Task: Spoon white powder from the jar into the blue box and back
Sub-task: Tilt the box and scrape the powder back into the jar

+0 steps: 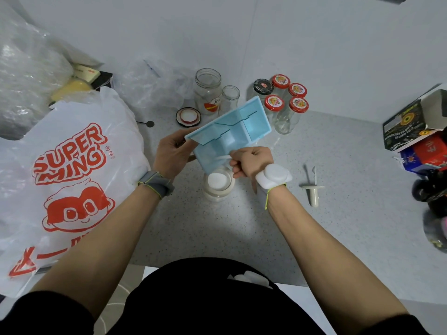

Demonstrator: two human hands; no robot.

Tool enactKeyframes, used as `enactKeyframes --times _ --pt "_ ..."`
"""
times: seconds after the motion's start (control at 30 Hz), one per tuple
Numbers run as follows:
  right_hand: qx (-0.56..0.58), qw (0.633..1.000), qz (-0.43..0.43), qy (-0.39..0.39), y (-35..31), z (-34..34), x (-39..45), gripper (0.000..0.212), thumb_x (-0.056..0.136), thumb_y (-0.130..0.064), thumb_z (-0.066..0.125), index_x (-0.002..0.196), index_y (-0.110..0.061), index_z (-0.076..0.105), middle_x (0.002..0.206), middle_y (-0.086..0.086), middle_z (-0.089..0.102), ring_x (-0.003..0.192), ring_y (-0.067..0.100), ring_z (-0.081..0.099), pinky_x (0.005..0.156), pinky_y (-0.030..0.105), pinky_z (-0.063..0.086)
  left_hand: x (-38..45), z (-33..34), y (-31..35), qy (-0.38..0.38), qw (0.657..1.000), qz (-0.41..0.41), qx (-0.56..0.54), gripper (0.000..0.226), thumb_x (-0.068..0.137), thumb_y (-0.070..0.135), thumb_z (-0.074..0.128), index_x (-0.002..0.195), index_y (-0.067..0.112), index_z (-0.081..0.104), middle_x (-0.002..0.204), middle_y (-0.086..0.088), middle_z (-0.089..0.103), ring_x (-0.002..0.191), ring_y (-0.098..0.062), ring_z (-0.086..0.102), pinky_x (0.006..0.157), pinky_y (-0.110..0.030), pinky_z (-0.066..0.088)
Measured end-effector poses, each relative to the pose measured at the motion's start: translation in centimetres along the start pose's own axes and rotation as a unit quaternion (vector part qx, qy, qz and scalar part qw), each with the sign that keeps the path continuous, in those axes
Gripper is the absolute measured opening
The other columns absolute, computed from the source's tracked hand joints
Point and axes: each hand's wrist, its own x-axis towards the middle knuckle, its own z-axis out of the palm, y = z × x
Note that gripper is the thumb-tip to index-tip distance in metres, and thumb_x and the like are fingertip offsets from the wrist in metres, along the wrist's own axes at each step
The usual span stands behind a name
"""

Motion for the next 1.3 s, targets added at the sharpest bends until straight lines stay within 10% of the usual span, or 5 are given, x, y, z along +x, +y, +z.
enactKeyframes --times 1.3 --pt "-0.146 0.960 -0.239 0.022 1.2 -2.9 0.0 0.010 0.084 -0.011 0.068 0.090 -0.006 0.074 0.066 0.007 0.069 0.051 0.008 0.063 0.060 0.026 0.055 -0.3 1.0 -0.8 0.033 0.999 -0.011 0.019 0.016 0.094 0.020 0.059 0.105 0.028 0.068 0.092 0.009 0.069 0.085 -0.003 0.067 0.078 -0.038 0.059"
